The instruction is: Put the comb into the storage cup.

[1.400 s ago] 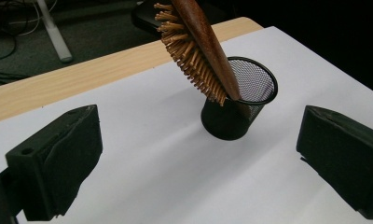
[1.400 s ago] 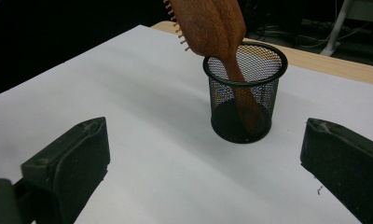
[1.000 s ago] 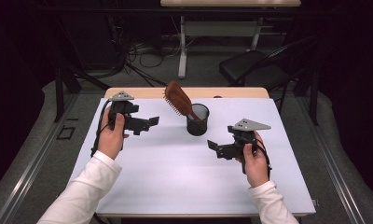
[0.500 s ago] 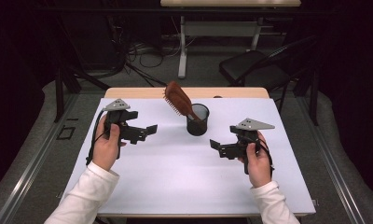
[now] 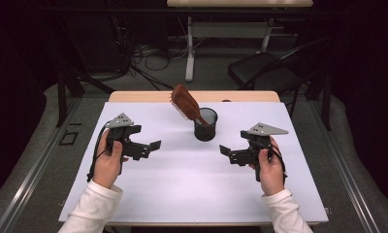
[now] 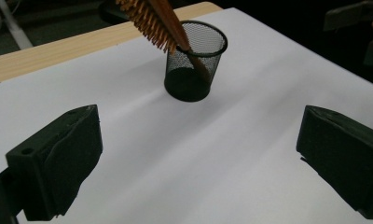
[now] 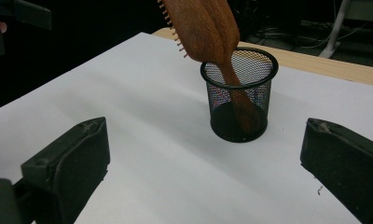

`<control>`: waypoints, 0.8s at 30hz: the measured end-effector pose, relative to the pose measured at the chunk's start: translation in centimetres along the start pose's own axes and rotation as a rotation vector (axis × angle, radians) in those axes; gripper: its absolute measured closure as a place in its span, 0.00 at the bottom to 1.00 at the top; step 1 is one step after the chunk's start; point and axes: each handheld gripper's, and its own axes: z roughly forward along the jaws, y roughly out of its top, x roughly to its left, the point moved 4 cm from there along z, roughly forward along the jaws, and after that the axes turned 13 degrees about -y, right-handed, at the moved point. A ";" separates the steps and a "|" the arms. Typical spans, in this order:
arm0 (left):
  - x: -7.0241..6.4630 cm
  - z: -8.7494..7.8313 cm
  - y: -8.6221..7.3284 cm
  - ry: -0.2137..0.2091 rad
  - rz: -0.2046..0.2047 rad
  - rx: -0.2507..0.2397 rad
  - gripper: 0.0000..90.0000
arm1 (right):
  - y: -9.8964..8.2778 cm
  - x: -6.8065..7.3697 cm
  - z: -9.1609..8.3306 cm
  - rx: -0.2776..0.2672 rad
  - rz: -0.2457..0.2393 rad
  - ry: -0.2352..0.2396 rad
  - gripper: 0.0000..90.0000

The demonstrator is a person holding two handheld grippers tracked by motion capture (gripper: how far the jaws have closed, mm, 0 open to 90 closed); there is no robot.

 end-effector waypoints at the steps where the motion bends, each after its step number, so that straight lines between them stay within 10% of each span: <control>1: 0.0 0.0 -0.2 0.003 0.001 0.001 0.01 | 0.0 0.0 0.1 -0.003 0.000 0.002 0.01; 24: 0.5 -0.1 -4.1 -0.009 -0.025 -0.036 0.01 | 0.1 -0.1 0.1 0.000 -0.002 -0.007 0.01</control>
